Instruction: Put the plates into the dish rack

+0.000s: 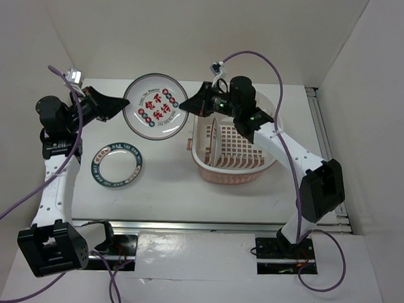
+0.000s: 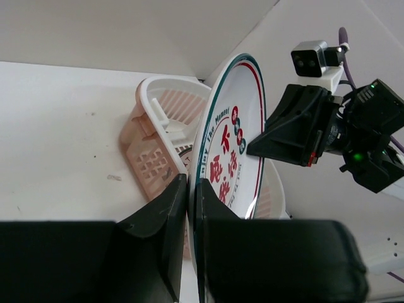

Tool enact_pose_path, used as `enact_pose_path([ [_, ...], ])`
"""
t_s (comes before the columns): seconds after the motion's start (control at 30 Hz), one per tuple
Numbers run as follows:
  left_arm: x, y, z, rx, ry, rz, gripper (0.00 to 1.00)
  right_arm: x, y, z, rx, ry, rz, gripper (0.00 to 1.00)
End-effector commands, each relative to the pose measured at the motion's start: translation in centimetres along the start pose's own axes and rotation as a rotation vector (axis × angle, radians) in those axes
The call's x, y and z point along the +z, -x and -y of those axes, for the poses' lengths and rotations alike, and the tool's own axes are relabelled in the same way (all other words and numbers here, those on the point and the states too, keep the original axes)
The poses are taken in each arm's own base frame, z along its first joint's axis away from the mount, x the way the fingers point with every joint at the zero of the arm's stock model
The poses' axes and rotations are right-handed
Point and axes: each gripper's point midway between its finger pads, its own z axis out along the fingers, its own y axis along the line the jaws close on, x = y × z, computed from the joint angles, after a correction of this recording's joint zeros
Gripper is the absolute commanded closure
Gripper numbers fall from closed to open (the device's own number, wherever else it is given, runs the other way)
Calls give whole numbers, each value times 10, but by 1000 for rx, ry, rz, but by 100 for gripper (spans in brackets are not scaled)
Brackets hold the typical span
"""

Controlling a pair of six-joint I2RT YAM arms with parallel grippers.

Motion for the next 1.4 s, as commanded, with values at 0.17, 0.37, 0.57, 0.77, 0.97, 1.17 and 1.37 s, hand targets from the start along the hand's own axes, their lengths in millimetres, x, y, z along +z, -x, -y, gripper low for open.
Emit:
enact_pose_path([
  [0.17, -4, 12, 22, 43, -20, 10, 83, -29, 62, -46, -147, -99, 189, 100],
  [0.37, -4, 12, 20, 31, -17, 20, 49, -48, 72, -33, -185, -251, 230, 100],
  [0.57, -8, 13, 16, 16, 40, 49, 0, -101, 119, -28, -239, -608, 435, 100],
  [0.77, -9, 12, 3, 0, 112, 55, 0, -190, 130, -42, -313, -1016, 543, 100],
  [0.97, -6, 13, -6, -32, 143, 56, 0, -252, 97, -26, -359, -1361, 506, 100],
  [1.17, -6, 10, -10, -57, 157, 41, 0, -266, 59, 2, -387, -1548, 401, 100],
  [1.37, -6, 9, -12, -57, 170, 40, 0, -255, 50, 18, -377, -1580, 368, 100],
])
